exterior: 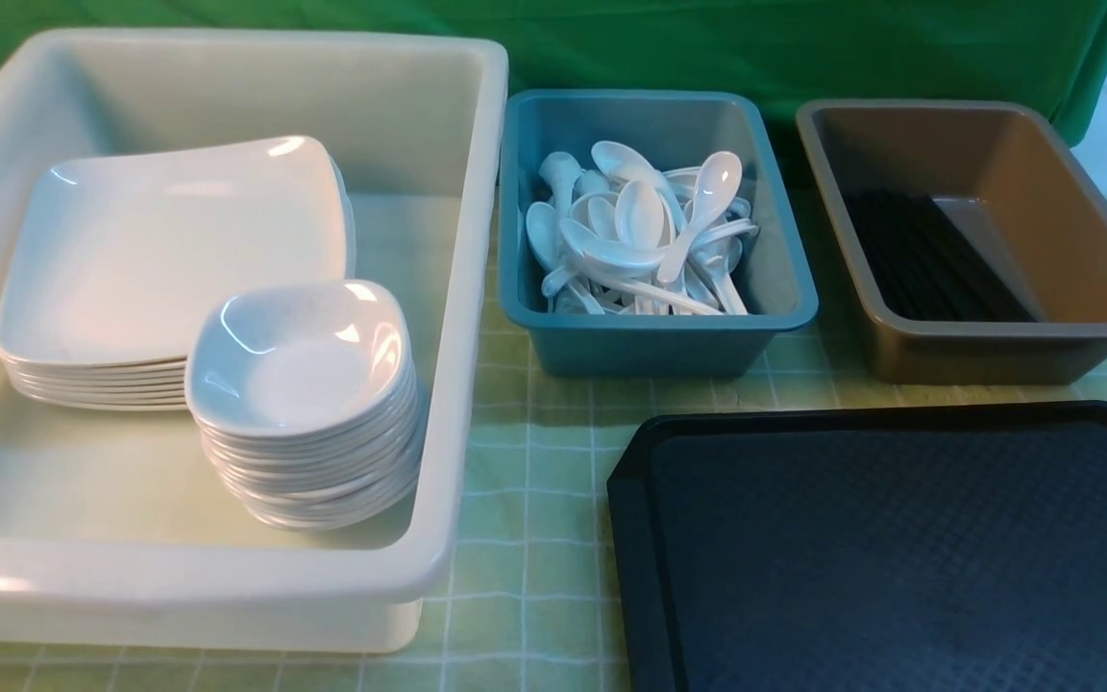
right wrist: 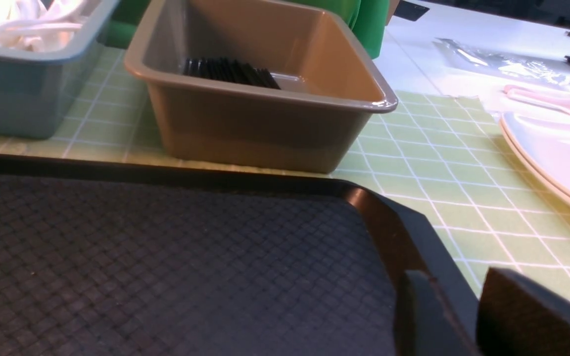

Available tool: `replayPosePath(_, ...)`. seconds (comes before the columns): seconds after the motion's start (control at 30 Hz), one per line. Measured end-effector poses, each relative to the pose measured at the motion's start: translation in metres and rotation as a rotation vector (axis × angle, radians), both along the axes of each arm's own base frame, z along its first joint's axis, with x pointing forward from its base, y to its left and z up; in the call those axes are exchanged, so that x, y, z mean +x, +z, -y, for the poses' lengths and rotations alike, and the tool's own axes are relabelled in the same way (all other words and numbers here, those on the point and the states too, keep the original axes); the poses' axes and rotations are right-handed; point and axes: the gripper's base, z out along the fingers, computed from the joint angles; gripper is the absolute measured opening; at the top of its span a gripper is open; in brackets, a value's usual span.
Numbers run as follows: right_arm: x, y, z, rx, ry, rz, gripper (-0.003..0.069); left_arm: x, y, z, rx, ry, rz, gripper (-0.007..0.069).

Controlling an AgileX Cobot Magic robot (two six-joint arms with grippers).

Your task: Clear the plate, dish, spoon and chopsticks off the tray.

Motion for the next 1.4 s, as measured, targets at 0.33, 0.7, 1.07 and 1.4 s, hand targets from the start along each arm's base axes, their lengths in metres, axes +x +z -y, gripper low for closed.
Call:
replayPosePath(0.33,0.000,0.000,0.000,0.000,0.000,0.000,0.0203,-0.007,-0.034,-0.007,-0.004,0.119,0.042,-0.0013)
replayPosePath(0.7,0.000,0.000,0.000,0.000,0.000,0.000,0.0232,-0.007,-0.033,-0.005,0.000,0.079,0.050,-0.0012)
replayPosePath(1.07,0.000,0.000,0.000,0.000,-0.002,0.000,0.0239,-0.007,-0.033,-0.005,0.000,0.079,0.050,-0.0012)
replayPosePath(1.4,0.000,0.000,0.000,0.000,-0.002,0.000,0.0239,-0.007,-0.033,-0.005,0.004,0.078,0.050,-0.0012)
